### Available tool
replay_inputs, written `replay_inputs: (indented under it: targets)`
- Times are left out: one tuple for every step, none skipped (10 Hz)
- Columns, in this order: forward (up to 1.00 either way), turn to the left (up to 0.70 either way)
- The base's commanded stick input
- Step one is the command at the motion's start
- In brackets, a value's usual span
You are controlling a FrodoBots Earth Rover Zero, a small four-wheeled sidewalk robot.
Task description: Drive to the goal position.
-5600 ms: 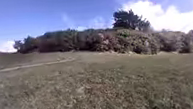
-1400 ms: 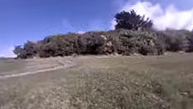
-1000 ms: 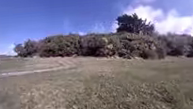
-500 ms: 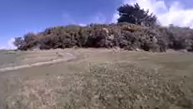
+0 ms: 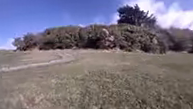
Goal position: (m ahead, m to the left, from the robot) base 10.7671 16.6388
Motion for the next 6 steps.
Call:
replay_inputs:
  targets:
    - [0.7,0.0]
    - [0.7,0.0]
    - [0.7,0.0]
    - [0.7,0.0]
    - [0.7,0.09]
    - [0.7,0.19]
